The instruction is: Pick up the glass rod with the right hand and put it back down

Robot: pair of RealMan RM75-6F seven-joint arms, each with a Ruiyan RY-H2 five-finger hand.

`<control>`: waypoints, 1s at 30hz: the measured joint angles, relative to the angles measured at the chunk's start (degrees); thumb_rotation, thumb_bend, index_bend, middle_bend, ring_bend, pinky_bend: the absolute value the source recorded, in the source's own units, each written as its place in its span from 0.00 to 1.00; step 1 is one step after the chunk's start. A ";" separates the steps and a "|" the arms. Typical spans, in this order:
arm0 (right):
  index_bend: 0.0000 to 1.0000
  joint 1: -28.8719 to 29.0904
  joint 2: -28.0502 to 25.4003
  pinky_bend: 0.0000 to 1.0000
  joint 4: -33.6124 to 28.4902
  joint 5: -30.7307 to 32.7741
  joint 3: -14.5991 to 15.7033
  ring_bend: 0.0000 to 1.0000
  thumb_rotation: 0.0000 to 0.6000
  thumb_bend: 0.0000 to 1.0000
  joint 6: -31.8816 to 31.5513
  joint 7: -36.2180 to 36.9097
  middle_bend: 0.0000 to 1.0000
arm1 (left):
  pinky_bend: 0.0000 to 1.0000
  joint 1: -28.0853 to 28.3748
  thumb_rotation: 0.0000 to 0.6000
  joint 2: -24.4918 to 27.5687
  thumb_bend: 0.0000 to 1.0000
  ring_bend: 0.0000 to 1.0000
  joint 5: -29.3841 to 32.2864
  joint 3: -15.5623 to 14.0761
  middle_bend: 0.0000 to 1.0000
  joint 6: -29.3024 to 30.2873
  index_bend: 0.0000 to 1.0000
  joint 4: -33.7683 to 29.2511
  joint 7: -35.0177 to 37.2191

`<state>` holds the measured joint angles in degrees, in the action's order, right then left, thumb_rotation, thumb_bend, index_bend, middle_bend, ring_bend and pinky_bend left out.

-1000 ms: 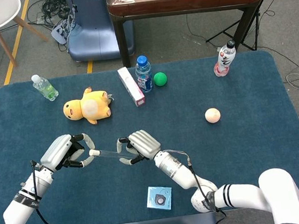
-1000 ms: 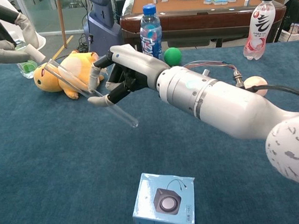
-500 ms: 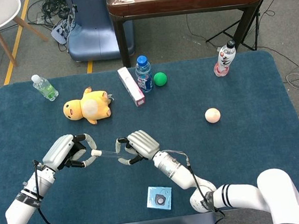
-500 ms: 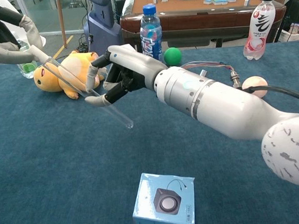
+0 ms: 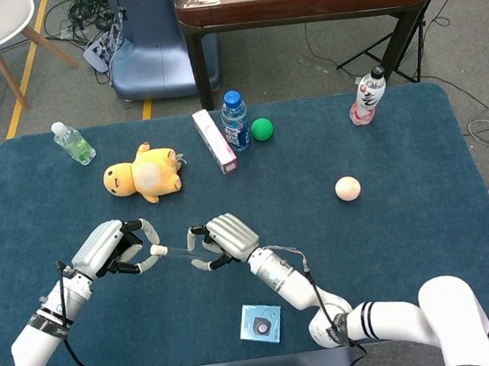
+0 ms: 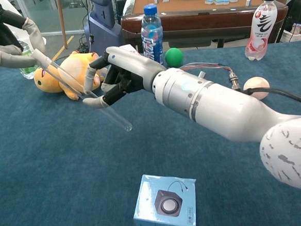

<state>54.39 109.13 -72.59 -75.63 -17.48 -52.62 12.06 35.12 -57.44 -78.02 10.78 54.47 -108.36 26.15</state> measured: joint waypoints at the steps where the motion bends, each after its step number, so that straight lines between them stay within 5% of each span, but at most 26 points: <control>1: 0.70 0.05 0.04 1.00 -0.02 0.09 -0.08 1.00 1.00 0.53 0.03 -0.09 1.00 | 1.00 0.02 1.00 -0.06 0.29 1.00 0.00 -0.01 1.00 -0.01 0.57 0.03 -0.02; 21: 0.71 0.20 1.17 1.00 0.04 1.40 -1.07 1.00 1.00 0.53 -0.25 -0.38 1.00 | 1.00 0.09 1.00 -1.12 0.29 1.00 -0.13 -0.24 1.00 0.34 0.57 0.23 -0.49; 30: 0.71 -0.22 0.27 1.00 -0.78 1.83 -0.68 1.00 1.00 0.53 -0.05 -1.79 1.00 | 1.00 0.11 1.00 -0.40 0.29 1.00 -1.26 -0.79 1.00 -0.23 0.30 0.51 0.11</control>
<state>54.17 109.39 -73.37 -73.80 -18.16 -52.68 10.27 35.23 -57.84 -79.28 9.99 54.25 -107.85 26.26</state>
